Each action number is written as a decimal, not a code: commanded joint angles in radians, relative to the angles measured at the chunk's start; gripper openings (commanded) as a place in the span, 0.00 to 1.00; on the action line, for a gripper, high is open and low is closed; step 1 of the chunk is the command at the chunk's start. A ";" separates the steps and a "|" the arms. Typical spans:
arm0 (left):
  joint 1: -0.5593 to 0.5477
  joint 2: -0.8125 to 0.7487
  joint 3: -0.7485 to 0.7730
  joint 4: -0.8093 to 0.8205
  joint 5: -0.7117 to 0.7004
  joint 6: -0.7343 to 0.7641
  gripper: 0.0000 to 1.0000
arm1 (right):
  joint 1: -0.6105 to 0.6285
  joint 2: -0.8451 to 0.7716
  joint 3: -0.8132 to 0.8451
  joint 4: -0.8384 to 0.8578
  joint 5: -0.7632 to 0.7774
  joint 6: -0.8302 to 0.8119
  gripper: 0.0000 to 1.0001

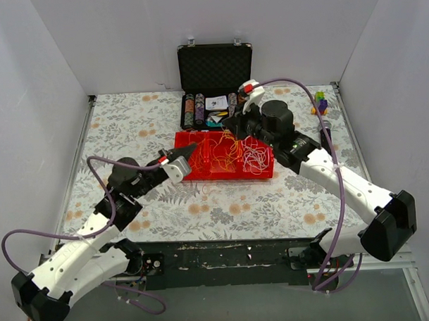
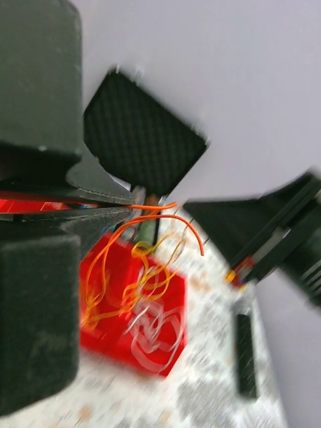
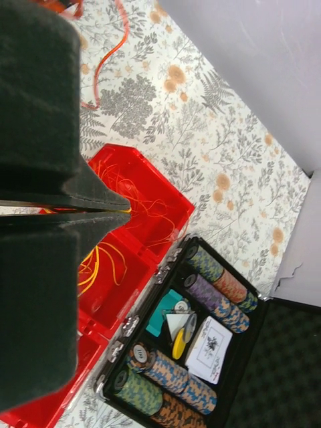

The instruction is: Untangle the cables

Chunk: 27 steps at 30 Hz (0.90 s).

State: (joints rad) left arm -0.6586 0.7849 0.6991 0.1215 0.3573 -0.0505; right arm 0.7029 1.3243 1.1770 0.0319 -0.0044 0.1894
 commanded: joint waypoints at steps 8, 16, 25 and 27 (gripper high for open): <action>-0.003 0.017 0.189 0.196 -0.152 0.087 0.00 | -0.003 0.062 0.125 0.105 -0.057 0.018 0.01; -0.003 0.048 0.157 0.268 -0.224 0.156 0.00 | -0.060 0.190 0.113 0.158 -0.134 0.067 0.01; 0.004 0.045 0.142 0.270 -0.261 0.150 0.00 | -0.072 0.322 0.067 0.197 -0.166 0.100 0.01; 0.007 0.056 0.138 0.282 -0.270 0.164 0.00 | -0.072 0.325 0.033 0.204 -0.167 0.108 0.01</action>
State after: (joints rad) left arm -0.6575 0.8425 0.8562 0.3710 0.1291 0.0868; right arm 0.6323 1.6505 1.2491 0.1604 -0.1459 0.2714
